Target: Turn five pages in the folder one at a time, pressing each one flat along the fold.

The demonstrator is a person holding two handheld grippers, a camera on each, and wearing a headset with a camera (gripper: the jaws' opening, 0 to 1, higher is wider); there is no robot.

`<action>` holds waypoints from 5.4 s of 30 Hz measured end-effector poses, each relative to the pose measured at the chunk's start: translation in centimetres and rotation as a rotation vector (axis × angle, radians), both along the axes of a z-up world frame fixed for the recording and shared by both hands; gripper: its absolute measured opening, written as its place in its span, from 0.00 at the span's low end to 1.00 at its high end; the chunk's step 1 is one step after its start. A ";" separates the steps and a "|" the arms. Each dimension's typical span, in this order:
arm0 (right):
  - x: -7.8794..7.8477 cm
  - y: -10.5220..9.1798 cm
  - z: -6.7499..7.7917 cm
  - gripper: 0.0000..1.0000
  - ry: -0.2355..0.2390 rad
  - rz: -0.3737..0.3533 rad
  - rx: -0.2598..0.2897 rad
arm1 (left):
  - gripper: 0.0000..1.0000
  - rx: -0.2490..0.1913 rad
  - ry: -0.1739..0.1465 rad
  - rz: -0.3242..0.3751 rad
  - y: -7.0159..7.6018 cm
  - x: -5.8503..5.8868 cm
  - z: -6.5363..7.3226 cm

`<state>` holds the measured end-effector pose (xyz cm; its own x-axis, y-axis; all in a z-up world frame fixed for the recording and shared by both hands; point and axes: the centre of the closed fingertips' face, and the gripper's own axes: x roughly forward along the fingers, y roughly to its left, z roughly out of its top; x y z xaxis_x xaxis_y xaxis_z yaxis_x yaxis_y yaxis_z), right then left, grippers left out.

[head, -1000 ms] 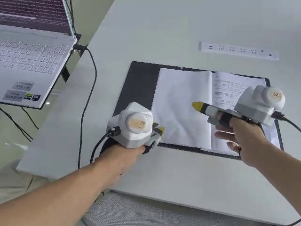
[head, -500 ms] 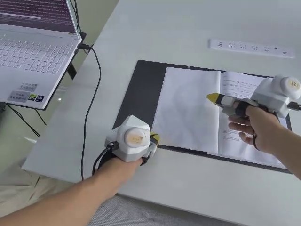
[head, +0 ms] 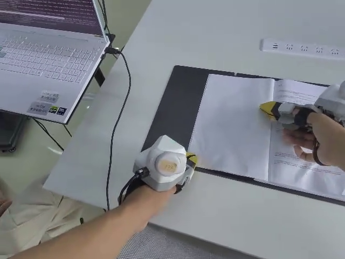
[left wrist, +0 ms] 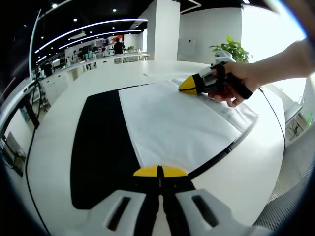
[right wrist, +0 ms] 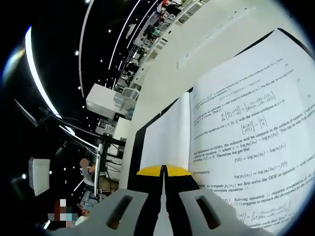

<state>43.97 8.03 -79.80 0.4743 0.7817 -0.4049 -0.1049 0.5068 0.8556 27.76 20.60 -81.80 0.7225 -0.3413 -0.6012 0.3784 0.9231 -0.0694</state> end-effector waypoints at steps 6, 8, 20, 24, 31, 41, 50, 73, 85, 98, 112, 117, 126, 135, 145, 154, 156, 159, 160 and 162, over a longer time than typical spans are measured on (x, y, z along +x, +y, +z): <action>2.6 -0.5 0.0 0.00 0.006 -0.052 0.013 | 0.00 -0.002 -0.003 0.010 0.0 0.0 -0.1; 3.5 -0.8 -0.3 0.00 0.021 -0.072 0.032 | 0.00 -0.002 -0.002 0.012 0.0 0.0 -0.1; 7.4 -1.5 -0.7 0.00 0.068 -0.169 0.078 | 0.00 -0.010 -0.003 0.014 0.0 0.0 -0.1; 8.5 -1.7 -0.8 0.00 0.085 -0.182 0.089 | 0.00 -0.013 -0.002 0.014 0.1 0.1 -0.1; 9.3 -1.8 -1.1 0.00 0.122 -0.203 0.110 | 0.00 -0.027 0.001 0.010 0.1 0.1 0.0; 6.8 -1.7 -1.2 0.00 0.159 -0.126 0.108 | 0.00 -0.035 0.003 0.011 0.2 0.1 0.0; 1.7 -1.4 -0.7 0.00 0.203 -0.041 0.143 | 0.00 -0.051 0.010 0.012 0.2 0.1 0.0; -11.2 -1.8 -1.0 0.00 0.299 0.116 0.197 | 0.00 -0.055 0.000 -0.017 0.2 0.1 -0.1; -16.7 -1.7 -1.3 0.00 0.323 0.140 0.205 | 0.00 -0.043 -0.005 -0.045 0.1 0.1 -0.1; -22.5 -1.0 0.7 0.00 0.319 0.192 0.203 | 0.00 -0.034 0.011 -0.050 0.1 0.0 0.1; -24.7 -2.9 7.2 0.08 0.116 0.102 0.208 | 0.00 -0.016 0.084 -0.029 0.2 -1.1 0.8; -23.9 -6.2 9.4 0.25 -0.025 -0.016 0.124 | 0.05 -0.046 0.081 -0.016 0.5 -2.3 3.0; -25.4 -10.4 12.4 0.40 -0.259 -0.016 -0.221 | 0.22 -0.068 -0.016 -0.047 0.9 -4.6 9.0; -26.7 -11.9 15.2 0.57 -0.362 -0.009 -0.337 | 0.38 -0.054 -0.046 -0.038 1.5 -6.2 13.1; -26.0 -14.9 17.0 0.61 -0.408 -0.105 -0.383 | 0.58 -0.070 -0.050 -0.048 1.1 -7.3 15.8; -25.4 -17.0 16.8 0.58 -0.410 -0.163 -0.396 | 0.58 -0.074 -0.057 -0.061 0.6 -8.0 15.7; -25.4 -17.1 16.6 0.58 -0.404 -0.165 -0.399 | 0.58 -0.073 -0.057 -0.058 0.6 -8.1 15.7; -25.1 -17.3 16.3 0.59 -0.407 -0.165 -0.416 | 0.60 -0.077 -0.062 -0.053 0.6 -8.0 15.9; -25.0 -17.3 16.2 0.59 -0.407 -0.165 -0.415 | 0.60 -0.081 -0.059 -0.052 0.5 -8.1 15.9; -24.7 -17.4 16.0 0.59 -0.403 -0.163 -0.413 | 0.62 -0.078 -0.063 -0.046 0.6 -8.1 16.1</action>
